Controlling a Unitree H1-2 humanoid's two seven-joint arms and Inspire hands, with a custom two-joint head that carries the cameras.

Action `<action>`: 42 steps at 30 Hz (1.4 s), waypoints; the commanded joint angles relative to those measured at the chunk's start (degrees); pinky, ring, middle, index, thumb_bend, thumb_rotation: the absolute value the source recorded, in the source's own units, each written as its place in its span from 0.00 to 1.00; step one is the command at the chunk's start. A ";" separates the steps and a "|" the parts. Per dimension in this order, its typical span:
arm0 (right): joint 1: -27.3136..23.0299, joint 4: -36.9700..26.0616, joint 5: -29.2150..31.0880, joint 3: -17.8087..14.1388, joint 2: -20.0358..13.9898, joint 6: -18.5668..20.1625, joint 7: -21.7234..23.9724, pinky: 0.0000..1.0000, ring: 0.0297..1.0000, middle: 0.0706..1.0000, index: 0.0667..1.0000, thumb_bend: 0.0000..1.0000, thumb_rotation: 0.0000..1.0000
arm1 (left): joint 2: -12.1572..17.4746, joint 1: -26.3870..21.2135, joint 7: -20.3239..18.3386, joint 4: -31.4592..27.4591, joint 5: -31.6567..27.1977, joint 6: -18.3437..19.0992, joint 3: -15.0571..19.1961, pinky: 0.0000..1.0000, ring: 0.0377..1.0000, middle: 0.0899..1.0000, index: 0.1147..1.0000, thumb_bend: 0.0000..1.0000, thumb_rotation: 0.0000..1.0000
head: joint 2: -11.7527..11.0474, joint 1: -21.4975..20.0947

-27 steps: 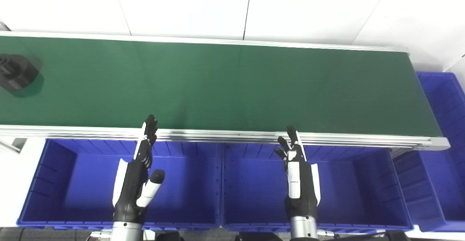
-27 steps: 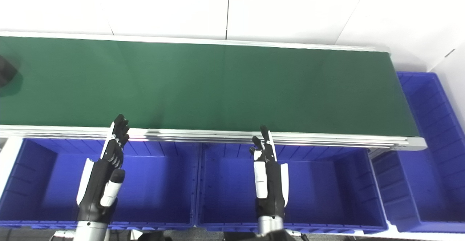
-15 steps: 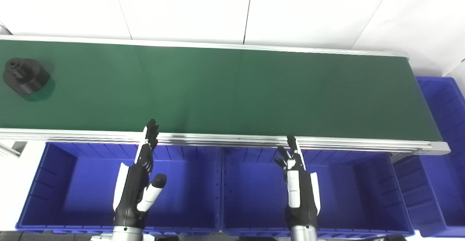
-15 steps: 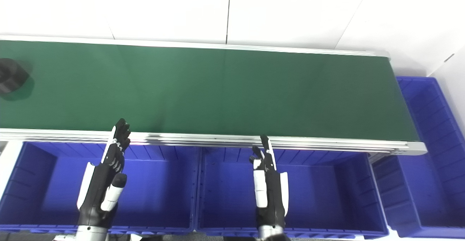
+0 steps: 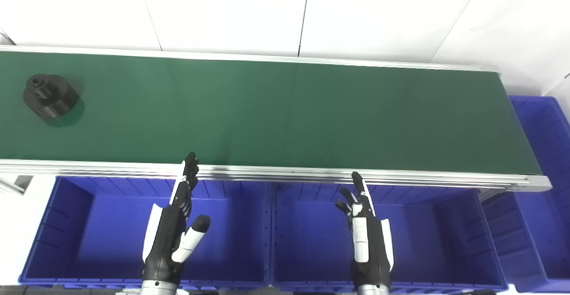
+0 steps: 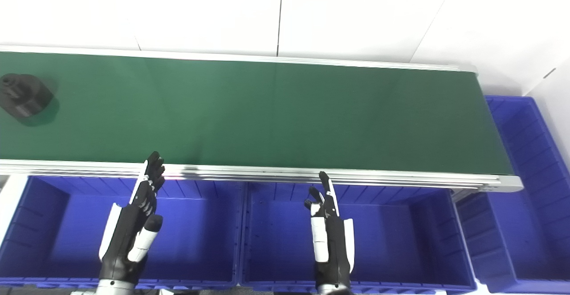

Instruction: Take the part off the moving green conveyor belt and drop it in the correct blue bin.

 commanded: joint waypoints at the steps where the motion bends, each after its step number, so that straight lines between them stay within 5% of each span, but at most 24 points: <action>1: 1.60 -1.56 -0.08 1.15 2.46 -2.69 0.62 0.85 0.92 1.00 0.97 0.76 1.00 | -0.14 -0.14 0.12 -1.96 -0.01 -1.09 -0.33 0.99 1.00 1.00 1.00 0.86 0.92 | -0.10 0.00; 7: 1.26 -1.04 -0.02 0.99 2.42 -2.84 0.63 0.86 0.93 1.00 0.97 0.76 1.00 | -0.15 -0.29 0.20 -1.88 0.69 -0.43 -0.30 0.97 1.00 1.00 1.00 0.87 0.92 | -0.46 0.19; 13: 0.35 0.58 0.26 0.07 1.31 -3.91 1.00 0.85 0.92 1.00 0.98 0.76 1.00 | -1.43 -0.46 0.41 -0.73 0.79 0.48 -0.81 0.98 1.00 1.00 1.00 0.85 0.89 | -3.27 3.64; 17: -0.09 1.95 2.31 -0.84 0.53 -5.02 1.93 0.86 0.92 1.00 0.98 0.76 0.99 | -2.00 -1.06 0.74 3.16 -0.39 -3.43 -1.16 1.00 1.00 1.00 1.00 0.84 0.84 | -5.99 6.70; 24: -1.32 5.53 4.39 -3.20 -0.73 -8.02 4.02 0.87 0.94 1.00 1.00 0.76 1.00 | -3.96 -1.97 4.03 8.78 3.52 -9.62 -1.91 0.76 0.91 1.00 1.00 0.86 0.88 | -9.69 10.16; 29: -2.13 7.43 5.69 -4.87 -1.52 -9.17 5.27 0.88 0.95 1.00 1.00 0.77 1.00 | -4.70 -3.00 5.24 12.68 3.72 -13.67 -2.81 0.70 0.89 1.00 1.00 0.81 0.85 | -12.23 12.76; 42: -2.71 6.97 9.89 -7.24 -2.92 -8.67 9.21 0.87 0.96 1.00 1.00 0.73 0.95 | -6.62 -3.13 6.84 13.33 4.42 -12.62 -4.67 0.68 0.87 1.00 1.00 0.79 0.84 | -11.40 18.51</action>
